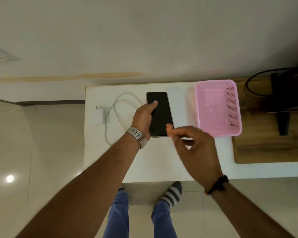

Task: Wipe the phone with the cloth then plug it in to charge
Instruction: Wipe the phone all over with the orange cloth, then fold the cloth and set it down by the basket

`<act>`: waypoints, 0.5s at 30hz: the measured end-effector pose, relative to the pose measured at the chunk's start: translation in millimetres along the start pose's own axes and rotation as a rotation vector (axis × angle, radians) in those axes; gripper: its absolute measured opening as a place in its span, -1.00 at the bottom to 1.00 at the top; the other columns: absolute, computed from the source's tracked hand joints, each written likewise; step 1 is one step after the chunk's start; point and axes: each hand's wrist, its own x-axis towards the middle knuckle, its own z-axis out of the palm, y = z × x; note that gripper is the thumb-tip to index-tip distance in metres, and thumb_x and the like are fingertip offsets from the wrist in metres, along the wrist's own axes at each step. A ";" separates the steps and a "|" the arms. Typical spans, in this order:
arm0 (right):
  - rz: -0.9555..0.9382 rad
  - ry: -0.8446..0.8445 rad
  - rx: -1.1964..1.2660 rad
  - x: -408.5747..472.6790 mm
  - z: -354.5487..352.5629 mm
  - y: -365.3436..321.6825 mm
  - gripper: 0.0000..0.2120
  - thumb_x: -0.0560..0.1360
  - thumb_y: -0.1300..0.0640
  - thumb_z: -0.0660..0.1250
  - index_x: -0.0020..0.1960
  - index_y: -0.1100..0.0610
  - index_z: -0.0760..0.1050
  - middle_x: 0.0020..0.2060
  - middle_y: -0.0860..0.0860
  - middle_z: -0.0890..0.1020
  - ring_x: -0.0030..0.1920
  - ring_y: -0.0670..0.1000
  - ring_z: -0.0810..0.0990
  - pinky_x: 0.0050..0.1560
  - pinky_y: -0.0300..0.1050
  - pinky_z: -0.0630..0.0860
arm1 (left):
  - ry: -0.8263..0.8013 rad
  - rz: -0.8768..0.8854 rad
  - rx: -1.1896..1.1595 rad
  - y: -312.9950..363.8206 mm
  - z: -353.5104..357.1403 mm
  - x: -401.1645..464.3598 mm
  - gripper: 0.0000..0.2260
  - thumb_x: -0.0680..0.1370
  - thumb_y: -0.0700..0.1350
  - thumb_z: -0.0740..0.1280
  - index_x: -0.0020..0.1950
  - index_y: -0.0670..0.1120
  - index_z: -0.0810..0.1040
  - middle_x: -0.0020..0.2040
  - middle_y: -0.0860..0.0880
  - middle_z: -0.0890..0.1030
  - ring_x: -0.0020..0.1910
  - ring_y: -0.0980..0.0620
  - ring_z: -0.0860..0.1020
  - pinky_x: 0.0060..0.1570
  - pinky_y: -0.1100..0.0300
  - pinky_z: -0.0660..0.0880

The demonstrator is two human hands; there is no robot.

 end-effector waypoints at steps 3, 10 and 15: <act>0.204 0.098 0.199 20.3 -2.4 16.5 -0.90 0.51 0.14 0.48 0.01 0.11 0.69 -0.20 0.00 0.73 -0.25 -0.08 0.67 -0.32 -0.26 0.63 | 0.020 0.082 0.143 -11.8 4.9 23.7 -0.88 0.62 -0.08 0.39 0.14 -0.04 0.63 0.13 -0.20 0.72 0.10 -0.23 0.70 0.12 -0.20 0.66; 0.349 0.154 0.398 24.9 10.7 49.4 -0.86 0.54 0.30 0.42 -0.03 0.10 0.70 -0.36 0.08 0.70 -0.39 -0.01 0.64 -0.28 -0.29 0.61 | 0.150 0.180 0.453 -33.4 0.2 62.2 -0.92 0.56 -0.07 0.48 -0.13 0.04 0.64 -0.14 0.00 0.68 -0.09 -0.06 0.64 -0.06 0.09 0.64; 0.427 0.135 0.496 21.0 19.1 57.4 -0.85 0.56 0.32 0.39 0.09 0.24 0.67 -0.19 0.24 0.71 -0.20 0.16 0.67 -0.04 -0.04 0.67 | 0.306 0.319 0.695 -34.5 -6.6 72.3 -0.75 0.44 0.01 0.59 -0.32 -0.03 0.59 -0.31 0.03 0.68 -0.33 0.08 0.59 -0.36 0.32 0.54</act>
